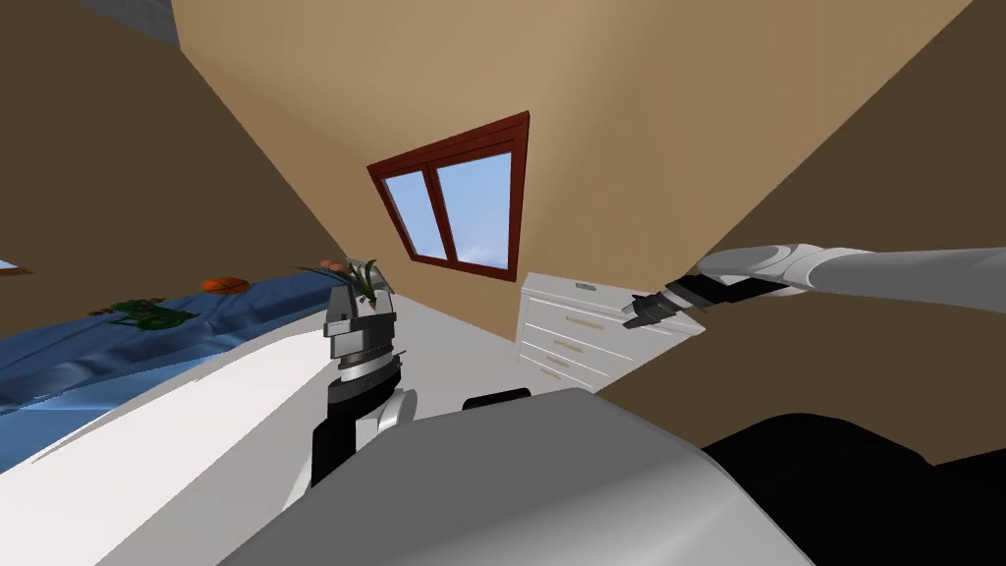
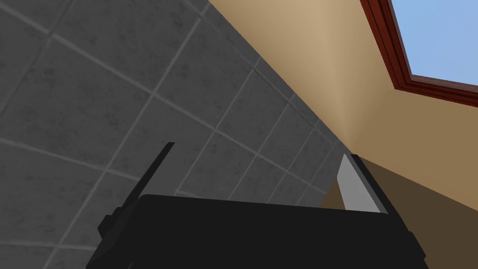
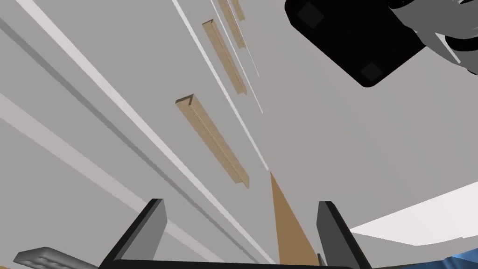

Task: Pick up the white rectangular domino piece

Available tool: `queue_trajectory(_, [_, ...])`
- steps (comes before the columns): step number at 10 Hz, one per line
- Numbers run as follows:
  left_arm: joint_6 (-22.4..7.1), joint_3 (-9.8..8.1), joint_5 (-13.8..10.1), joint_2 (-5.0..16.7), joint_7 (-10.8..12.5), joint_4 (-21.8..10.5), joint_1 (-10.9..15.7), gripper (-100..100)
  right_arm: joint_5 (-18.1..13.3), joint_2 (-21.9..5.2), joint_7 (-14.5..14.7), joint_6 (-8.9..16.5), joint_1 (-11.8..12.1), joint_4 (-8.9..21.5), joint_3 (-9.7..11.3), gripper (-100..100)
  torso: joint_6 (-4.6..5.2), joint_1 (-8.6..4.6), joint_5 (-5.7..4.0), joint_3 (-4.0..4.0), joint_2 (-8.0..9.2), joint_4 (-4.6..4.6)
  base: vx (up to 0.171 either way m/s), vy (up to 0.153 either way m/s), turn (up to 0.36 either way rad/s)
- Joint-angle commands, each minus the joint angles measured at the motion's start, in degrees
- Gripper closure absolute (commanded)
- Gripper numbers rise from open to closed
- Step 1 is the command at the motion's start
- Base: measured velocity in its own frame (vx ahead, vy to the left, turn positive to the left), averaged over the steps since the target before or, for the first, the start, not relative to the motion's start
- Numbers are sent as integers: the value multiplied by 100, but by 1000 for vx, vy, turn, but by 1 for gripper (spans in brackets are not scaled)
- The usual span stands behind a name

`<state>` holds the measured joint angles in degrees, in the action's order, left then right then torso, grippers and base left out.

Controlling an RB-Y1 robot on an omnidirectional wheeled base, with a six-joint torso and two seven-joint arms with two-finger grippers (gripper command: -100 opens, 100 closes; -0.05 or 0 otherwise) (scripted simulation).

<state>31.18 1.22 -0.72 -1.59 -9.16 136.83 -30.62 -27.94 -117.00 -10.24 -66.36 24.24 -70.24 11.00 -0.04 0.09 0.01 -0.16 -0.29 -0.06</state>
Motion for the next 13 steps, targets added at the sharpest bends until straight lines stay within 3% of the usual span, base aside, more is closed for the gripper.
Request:
queue_trajectory(1, [0, 0, 0, 0, 0, 0, 0, 0, -165, -286, 76, -29, 146, 196, 58, -100, 0, 0, 0, 0, 0, 0, 153, -37, 410])
queue_trajectory(2, [0, 0, 0, 0, 0, 0, -1, 0, -165, -286, 76, -29, 146, 196, 58, -100, -2, -8, -2, -17, -30, -7, 136, -58, 268])
queue_trajectory(6, [0, -1, 0, 1, 0, 1, -1, 0, -308, -790, 311, 1, 362, 447, 699, -100, 0, -49, -12, -31, -52, -14, 164, -119, 423])
queue_trajectory(8, [1, -2, 0, 1, 0, 1, -3, 0, -308, -790, 311, 1, 362, 447, 699, -100, 11, -27, -13, -26, -41, -11, 80, -50, 20])
queue_trajectory(10, [0, 0, 0, 0, 0, 0, -1, 0, -349, -858, 389, 20, 468, 485, 936, -100, 6, 5, -1, -3, -4, -1, 56, -46, 250])
queue_trajectory(11, [0, -1, 0, 0, 0, 0, -1, 0, -334, -847, 361, 35, 405, 443, 910, -100, 6, -7, -4, -7, -12, -3, 35, -44, 65])
queue_trajectory(12, [0, -1, 0, 0, 0, 1, -2, 0, -337, -853, 362, 39, 415, 443, 912, 0, 13, 0, -4, -1, -1, 0, 6, -7, -8])
queue_trajectory(13, [0, -1, 0, 0, 0, 0, -1, 0, -393, -665, 424, 171, 468, 464, 945, -100, 13, 11, -1, 6, 11, 4, 8, 6, 82])
